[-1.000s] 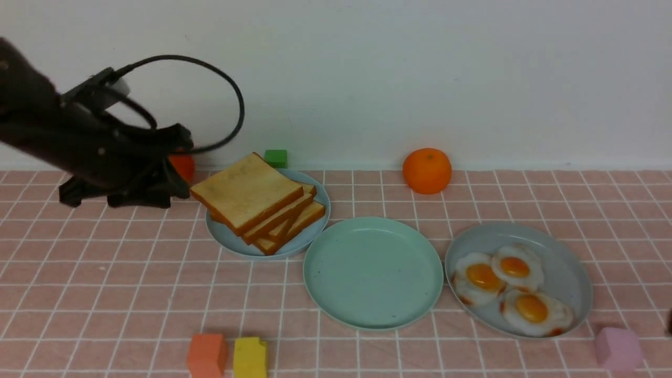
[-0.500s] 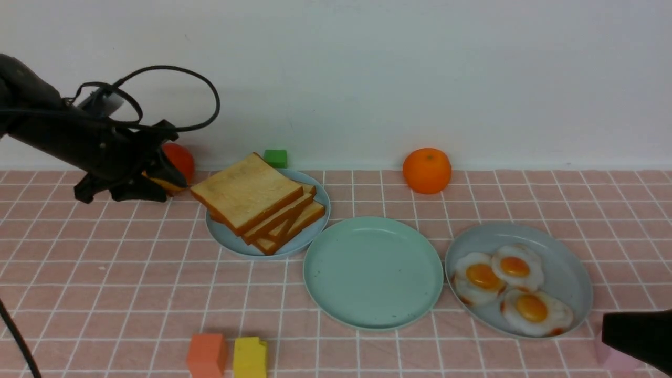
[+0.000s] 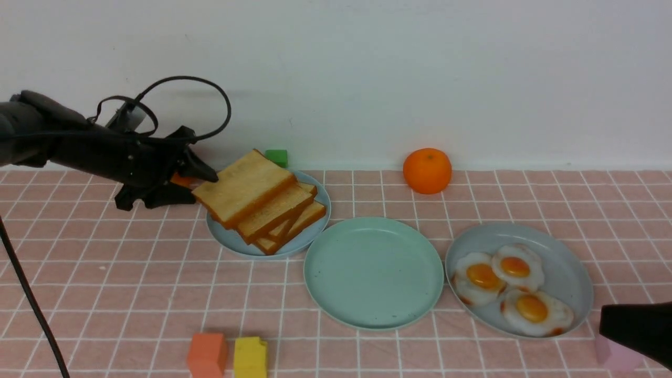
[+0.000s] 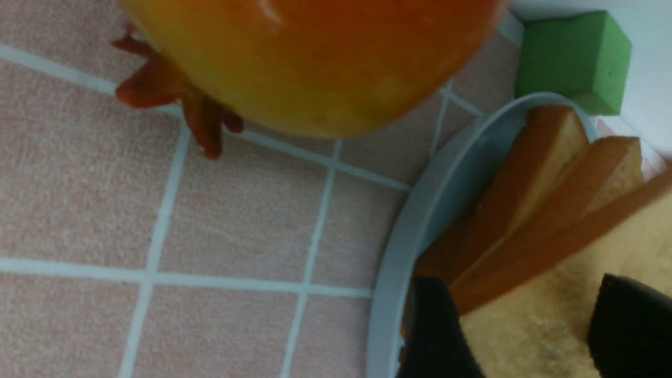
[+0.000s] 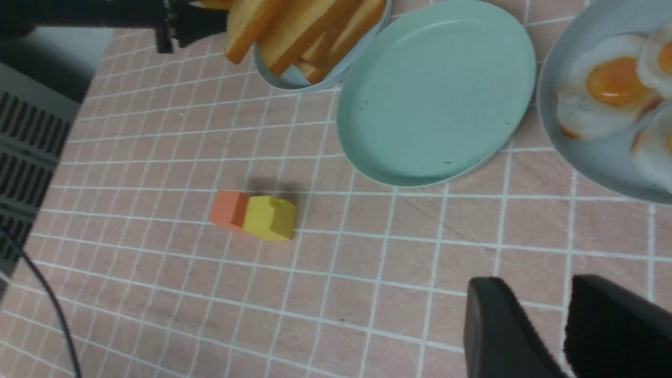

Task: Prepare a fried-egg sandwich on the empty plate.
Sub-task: Use the left arm to grab a slice of bread, then use the left arm to put a slice of bread into the empty plate in the middle, then use the right arm to grab a fried egg

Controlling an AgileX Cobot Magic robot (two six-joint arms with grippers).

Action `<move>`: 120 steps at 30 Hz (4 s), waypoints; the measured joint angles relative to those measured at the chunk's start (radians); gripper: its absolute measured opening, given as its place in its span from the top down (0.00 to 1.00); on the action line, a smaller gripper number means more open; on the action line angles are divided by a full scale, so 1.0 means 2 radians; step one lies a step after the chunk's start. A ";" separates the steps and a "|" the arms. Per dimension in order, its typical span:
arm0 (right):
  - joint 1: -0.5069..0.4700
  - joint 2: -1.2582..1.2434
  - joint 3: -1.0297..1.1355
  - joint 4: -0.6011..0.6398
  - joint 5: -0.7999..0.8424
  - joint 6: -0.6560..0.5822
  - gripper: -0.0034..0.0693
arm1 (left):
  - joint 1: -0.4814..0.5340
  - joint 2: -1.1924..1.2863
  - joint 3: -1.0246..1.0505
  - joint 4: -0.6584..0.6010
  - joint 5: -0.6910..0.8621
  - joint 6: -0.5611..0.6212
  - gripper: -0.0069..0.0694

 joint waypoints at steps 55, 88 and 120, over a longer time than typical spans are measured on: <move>0.000 0.077 0.000 -0.110 0.028 0.089 0.62 | -0.201 -0.082 0.066 -0.029 -0.069 0.130 0.78; 0.050 0.352 -0.293 -0.300 0.160 0.208 0.12 | -0.204 -0.212 0.066 0.175 0.028 0.051 0.10; -0.004 0.640 -0.346 -0.282 -0.038 0.344 0.20 | -0.204 -0.267 0.072 0.192 0.118 0.002 0.31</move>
